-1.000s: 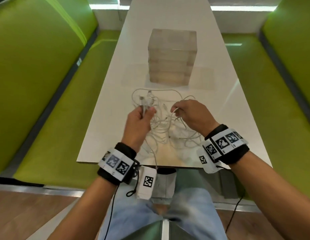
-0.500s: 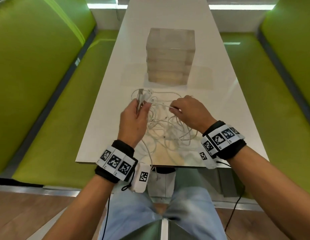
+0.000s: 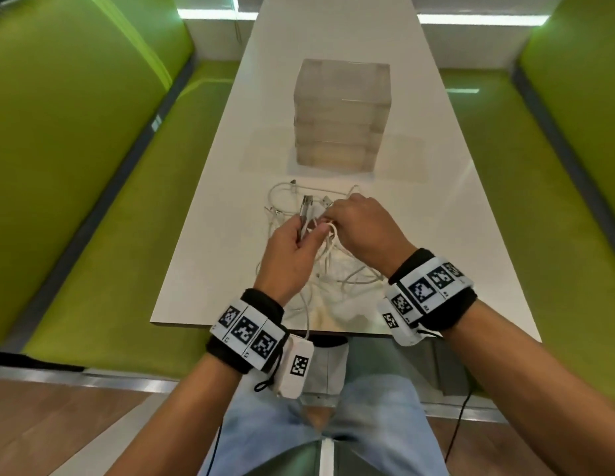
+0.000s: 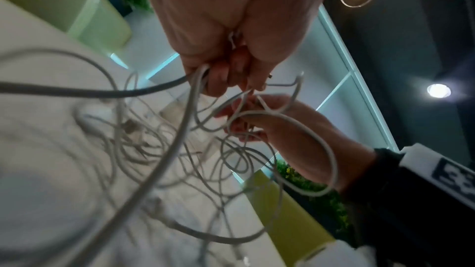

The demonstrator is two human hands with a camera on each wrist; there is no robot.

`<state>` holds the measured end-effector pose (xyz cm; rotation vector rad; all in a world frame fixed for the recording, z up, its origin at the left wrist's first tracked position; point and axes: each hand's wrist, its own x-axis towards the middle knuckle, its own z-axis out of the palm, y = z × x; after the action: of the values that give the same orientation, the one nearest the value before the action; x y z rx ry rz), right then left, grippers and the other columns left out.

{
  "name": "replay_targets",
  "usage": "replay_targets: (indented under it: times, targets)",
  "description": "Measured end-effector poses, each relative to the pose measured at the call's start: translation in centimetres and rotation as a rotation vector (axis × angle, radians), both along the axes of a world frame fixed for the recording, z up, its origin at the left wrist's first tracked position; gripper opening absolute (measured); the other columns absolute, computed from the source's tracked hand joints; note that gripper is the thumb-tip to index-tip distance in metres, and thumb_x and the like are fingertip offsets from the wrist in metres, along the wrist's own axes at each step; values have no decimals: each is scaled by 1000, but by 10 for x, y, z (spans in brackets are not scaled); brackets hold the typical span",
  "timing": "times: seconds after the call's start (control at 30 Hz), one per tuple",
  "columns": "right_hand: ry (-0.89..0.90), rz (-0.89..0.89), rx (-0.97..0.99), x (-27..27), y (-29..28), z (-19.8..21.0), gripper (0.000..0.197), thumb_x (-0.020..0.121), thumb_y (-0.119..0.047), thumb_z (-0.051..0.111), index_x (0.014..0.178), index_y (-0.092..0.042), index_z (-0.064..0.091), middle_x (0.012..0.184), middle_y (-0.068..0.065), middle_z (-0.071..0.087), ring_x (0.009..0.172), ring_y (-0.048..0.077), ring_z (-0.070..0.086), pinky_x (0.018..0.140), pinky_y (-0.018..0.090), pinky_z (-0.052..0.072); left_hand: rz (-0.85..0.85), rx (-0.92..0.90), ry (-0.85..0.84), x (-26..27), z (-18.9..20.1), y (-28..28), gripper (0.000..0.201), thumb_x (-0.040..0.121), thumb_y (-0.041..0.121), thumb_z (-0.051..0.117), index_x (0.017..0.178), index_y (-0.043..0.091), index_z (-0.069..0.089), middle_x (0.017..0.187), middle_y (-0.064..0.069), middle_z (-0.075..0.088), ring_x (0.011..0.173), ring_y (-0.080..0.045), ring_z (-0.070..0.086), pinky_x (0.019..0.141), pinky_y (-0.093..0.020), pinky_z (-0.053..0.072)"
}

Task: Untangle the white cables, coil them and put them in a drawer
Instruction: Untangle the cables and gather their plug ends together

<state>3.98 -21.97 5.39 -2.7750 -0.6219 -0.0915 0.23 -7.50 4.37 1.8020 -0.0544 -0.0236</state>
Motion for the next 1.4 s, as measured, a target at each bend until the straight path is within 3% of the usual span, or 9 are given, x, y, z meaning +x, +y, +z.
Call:
replay_targets:
  times: [0.1, 0.27, 0.47, 0.57, 0.7, 0.93, 1.07, 1.27, 1.4]
  targets:
    - [-78, 13, -30, -3, 4, 4, 22, 85, -14, 46, 85, -8, 67, 86, 9, 67, 87, 34, 54, 69, 35, 26, -5, -87, 95, 1, 1, -8, 21, 94, 30, 55, 78, 17, 59, 51, 15, 43, 51, -8, 37, 58, -33, 34]
    - [-82, 34, -14, -1, 2, 1, 22, 88, -19, 48, 91, -13, 69, 87, 8, 68, 85, 32, 55, 68, 33, 29, -58, -22, 49, 2, 7, -3, 22, 96, 25, 53, 74, 23, 54, 49, 16, 47, 49, -2, 41, 57, -28, 37]
    - [24, -111, -13, 17, -31, -19, 27, 93, -35, 51, 94, -16, 71, 91, 3, 70, 88, 27, 54, 73, 36, 36, 152, -109, -112, 8, 25, 33, 24, 98, 19, 50, 73, 18, 52, 57, 5, 40, 52, -6, 36, 54, -28, 35]
    - [7, -59, 11, 20, -28, -19, 29, 92, -39, 53, 90, -16, 72, 87, 2, 69, 87, 26, 54, 72, 35, 34, 224, -144, -134, 8, 22, 40, 24, 98, 19, 50, 74, 20, 53, 53, 14, 44, 53, -5, 39, 56, -26, 37]
    - [-34, 5, 60, 16, -17, -9, 55, 87, -51, 32, 85, -15, 74, 85, 1, 71, 85, 27, 55, 71, 37, 36, 234, -118, -75, 9, 13, 38, 21, 98, 23, 50, 77, 20, 54, 57, 10, 44, 53, -6, 39, 57, -28, 39]
    - [-246, 106, 16, 0, 12, -2, 18, 77, -19, 56, 66, -11, 66, 61, 2, 61, 64, 29, 54, 57, 31, 34, 95, -150, 43, 6, 6, 3, 12, 93, 23, 59, 90, 11, 61, 70, 7, 62, 53, 3, 51, 54, -17, 40]
    - [-131, 70, 9, 2, 2, -12, 21, 81, -26, 60, 72, -10, 70, 72, 5, 65, 75, 29, 55, 63, 33, 35, 244, -330, -9, 12, 18, 10, 17, 95, 15, 55, 78, 14, 54, 48, 15, 46, 45, -2, 38, 48, -21, 35]
    - [10, -5, 203, 4, -14, -14, 21, 90, -17, 58, 82, -4, 71, 83, 10, 65, 84, 28, 54, 66, 36, 43, 107, -53, -50, 15, 11, 29, 15, 92, 23, 61, 81, 12, 59, 57, 10, 41, 54, -8, 35, 55, -30, 34]
    - [-100, 110, 186, -3, 2, -6, 18, 85, -15, 54, 80, -8, 70, 77, 8, 63, 74, 29, 54, 58, 34, 42, 98, -142, 62, 10, 3, 9, 16, 90, 23, 63, 90, 7, 65, 65, 5, 57, 49, -1, 43, 52, -19, 36]
